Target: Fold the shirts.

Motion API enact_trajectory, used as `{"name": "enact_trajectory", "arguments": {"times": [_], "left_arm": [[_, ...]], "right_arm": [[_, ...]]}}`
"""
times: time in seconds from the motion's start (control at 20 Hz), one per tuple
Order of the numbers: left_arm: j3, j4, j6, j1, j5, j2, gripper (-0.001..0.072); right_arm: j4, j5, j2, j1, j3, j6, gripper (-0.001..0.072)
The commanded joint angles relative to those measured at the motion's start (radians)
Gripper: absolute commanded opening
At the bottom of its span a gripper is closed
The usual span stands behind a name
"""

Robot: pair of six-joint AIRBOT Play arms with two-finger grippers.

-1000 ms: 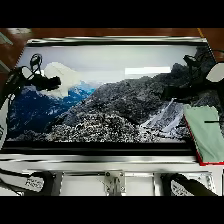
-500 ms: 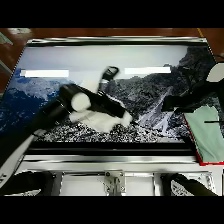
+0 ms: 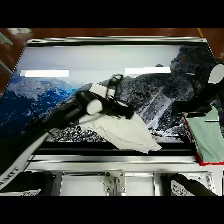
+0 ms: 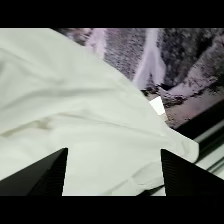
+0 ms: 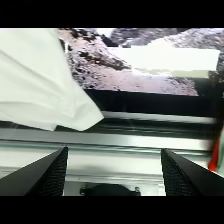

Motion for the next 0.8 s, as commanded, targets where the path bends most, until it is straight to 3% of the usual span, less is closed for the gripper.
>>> {"name": "enact_trajectory", "arguments": {"times": [0.0, 0.1, 0.3, 0.5, 0.75], "left_arm": [[-0.016, 0.030, 0.088, 0.227, -0.254, 0.091, 0.0656], [-0.131, 0.031, 0.122, 0.357, -0.310, 0.177, 0.0651], [-0.509, -0.057, 0.121, 0.540, -0.202, 0.329, 0.0657], [-0.741, -0.317, 0.182, 0.599, 0.006, 0.315, 0.0667], [-0.768, -0.394, 0.192, 0.573, 0.117, 0.191, 0.0676]], "right_arm": [[-0.025, -0.008, 0.000, -0.112, 0.000, 0.023, 0.0693], [0.102, -0.023, 0.007, -0.239, -0.016, 0.023, 0.0693], [0.358, -0.125, 0.063, -0.425, -0.185, -0.024, 0.0693], [0.410, -0.180, 0.069, -0.429, -0.337, -0.082, 0.0693], [0.434, -0.188, 0.069, -0.429, -0.370, -0.110, 0.0693]]}}
